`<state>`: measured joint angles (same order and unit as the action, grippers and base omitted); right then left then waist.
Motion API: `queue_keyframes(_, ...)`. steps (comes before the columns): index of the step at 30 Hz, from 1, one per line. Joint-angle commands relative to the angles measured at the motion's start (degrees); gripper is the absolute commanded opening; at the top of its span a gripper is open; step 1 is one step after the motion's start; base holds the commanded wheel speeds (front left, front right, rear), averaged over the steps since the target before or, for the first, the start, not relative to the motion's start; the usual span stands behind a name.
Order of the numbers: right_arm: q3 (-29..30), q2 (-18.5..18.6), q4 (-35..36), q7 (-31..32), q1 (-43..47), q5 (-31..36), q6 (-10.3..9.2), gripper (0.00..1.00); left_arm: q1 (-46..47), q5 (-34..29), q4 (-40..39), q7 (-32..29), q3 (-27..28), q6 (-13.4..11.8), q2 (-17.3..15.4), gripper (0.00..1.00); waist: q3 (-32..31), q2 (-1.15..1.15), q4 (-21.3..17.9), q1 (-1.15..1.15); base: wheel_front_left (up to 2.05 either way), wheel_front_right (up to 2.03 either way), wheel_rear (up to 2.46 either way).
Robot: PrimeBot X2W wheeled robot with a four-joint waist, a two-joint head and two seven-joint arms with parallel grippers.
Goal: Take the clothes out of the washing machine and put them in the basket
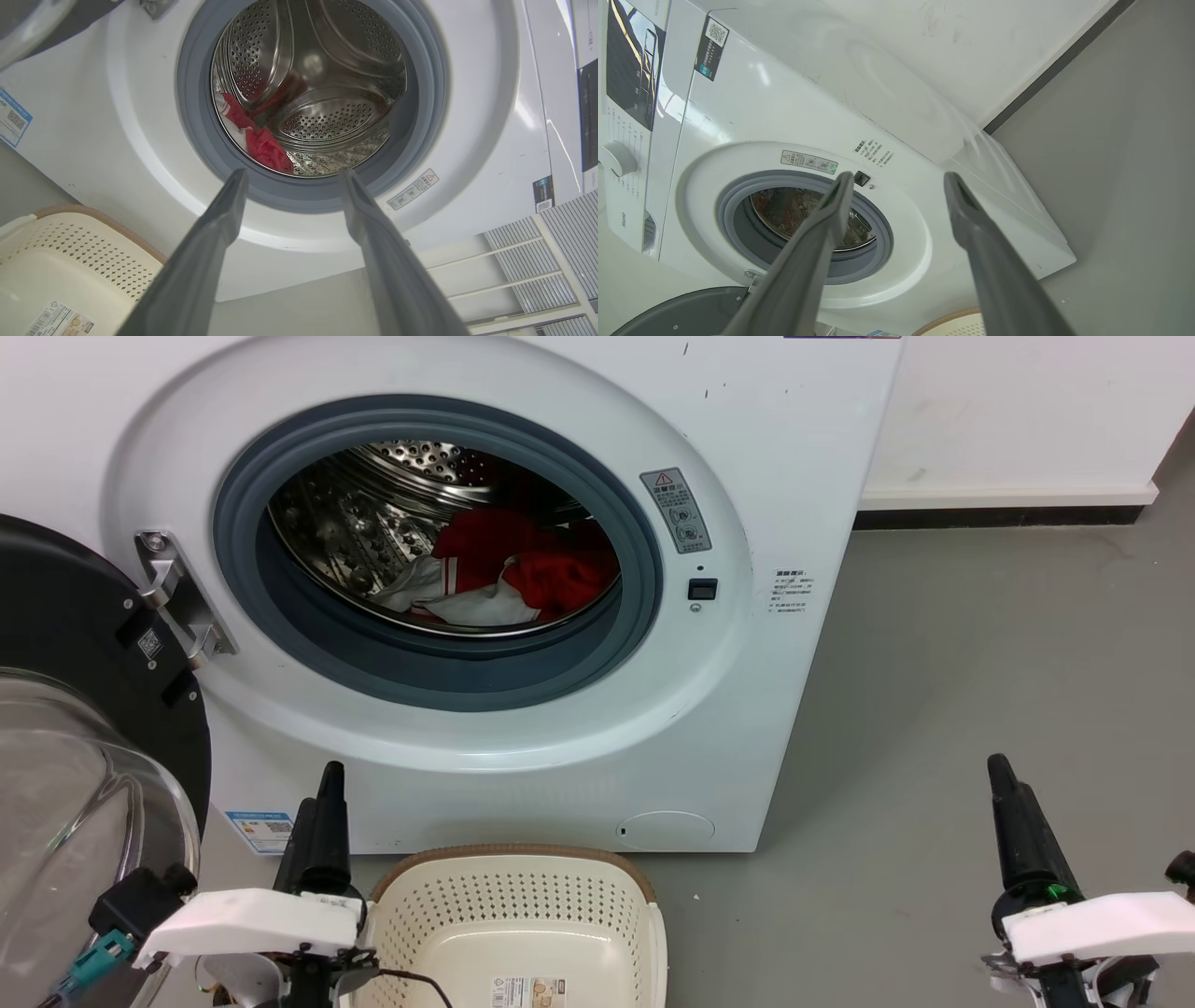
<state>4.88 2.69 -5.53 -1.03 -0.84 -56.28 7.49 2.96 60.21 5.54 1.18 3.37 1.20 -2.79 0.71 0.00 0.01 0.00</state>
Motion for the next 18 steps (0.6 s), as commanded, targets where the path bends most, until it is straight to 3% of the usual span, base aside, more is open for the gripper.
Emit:
queue_keyframes(1,-0.43,0.26,1.64,-0.72,-0.34,3.29,0.0,1.0,0.43,-2.79,-1.45,0.59,-0.56,-0.47,-0.11,1.0,0.01,0.0,0.0,0.0,0.0,0.0,0.0)
queue_keyframes(18,-1.59,0.27,5.16,-4.13,2.09,20.92,0.0,1.0,-0.98,-17.75,-4.67,3.97,-3.99,-3.0,-0.92,1.0,0.09,0.0,0.0,0.0,0.0,0.0,0.0)
